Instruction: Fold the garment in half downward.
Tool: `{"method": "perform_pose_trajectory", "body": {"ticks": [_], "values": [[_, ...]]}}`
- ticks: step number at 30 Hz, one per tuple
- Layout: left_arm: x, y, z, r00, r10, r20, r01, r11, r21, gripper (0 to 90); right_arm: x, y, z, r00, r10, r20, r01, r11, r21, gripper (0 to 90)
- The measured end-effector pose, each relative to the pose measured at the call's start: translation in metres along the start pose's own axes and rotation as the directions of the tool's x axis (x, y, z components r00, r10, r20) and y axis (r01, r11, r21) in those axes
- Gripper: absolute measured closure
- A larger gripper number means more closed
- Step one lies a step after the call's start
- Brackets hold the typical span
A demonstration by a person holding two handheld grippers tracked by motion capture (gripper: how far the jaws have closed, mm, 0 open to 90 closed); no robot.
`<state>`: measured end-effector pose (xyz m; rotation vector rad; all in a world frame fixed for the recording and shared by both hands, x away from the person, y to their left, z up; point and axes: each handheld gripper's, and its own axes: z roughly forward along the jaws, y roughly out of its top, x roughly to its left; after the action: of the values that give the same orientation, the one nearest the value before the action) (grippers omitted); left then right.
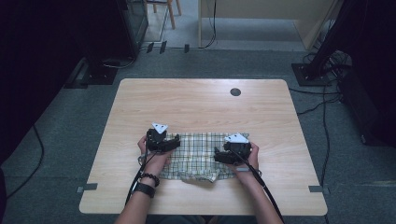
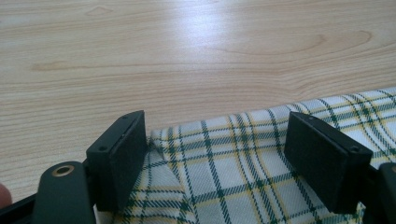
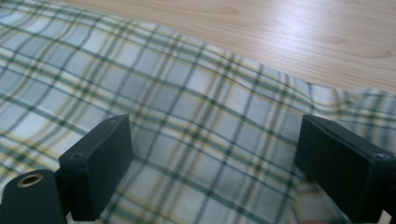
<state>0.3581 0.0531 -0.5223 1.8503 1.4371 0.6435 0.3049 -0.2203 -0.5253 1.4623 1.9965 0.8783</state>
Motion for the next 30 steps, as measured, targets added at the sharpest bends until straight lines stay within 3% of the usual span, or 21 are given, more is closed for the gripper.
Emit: {"method": "perform_pose_trajectory", "body": {"ticks": [8,15,17,18,22,26,27,30], "values": [[0.0,0.0,0.0,1.0,-0.001,0.001,0.001,1.0,-0.001,21.5,-0.019,-0.014,-0.01,0.9997,0.011,0.022,-0.011,1.0,-0.001,11.0],[0.0,0.0,0.0,1.0,-0.002,0.002,0.002,1.0,-0.001,21.5,-0.039,-0.024,-0.02,0.9975,0.065,0.027,-0.065,0.998,0.004,9.6],[0.0,0.0,0.0,1.0,-0.001,0.001,0.001,1.0,0.0,21.5,-0.04,-0.024,-0.026,0.9953,0.076,0.061,-0.075,0.997,-0.008,9.7],[0.0,0.0,0.0,1.0,-0.001,0.0,0.001,1.0,0.001,21.5,-0.039,-0.023,-0.03,0.9947,0.086,0.055,-0.085,0.996,-0.022,9.8],[0.0,0.0,0.0,1.0,-0.001,-0.001,0.001,1.0,0.0,21.5,-0.022,-0.017,-0.046,0.9943,0.095,-0.048,-0.1,0.991,-0.094,9.8],[0.0,0.0,0.0,1.0,-0.002,0.001,0.002,1.0,0.0,21.5,-0.003,-0.018,-0.044,0.9779,0.096,-0.186,-0.112,0.991,-0.079,9.8],[0.0,0.0,0.0,1.0,-0.002,0.001,0.002,1.0,-0.001,21.5,-0.002,-0.02,-0.042,0.9758,0.098,-0.195,-0.113,0.991,-0.065,9.8],[0.0,0.0,0.0,1.0,-0.003,0.002,0.003,1.0,-0.001,21.5,-0.001,-0.025,-0.036,0.9799,0.111,-0.165,-0.118,0.993,-0.029,13.3]]}}
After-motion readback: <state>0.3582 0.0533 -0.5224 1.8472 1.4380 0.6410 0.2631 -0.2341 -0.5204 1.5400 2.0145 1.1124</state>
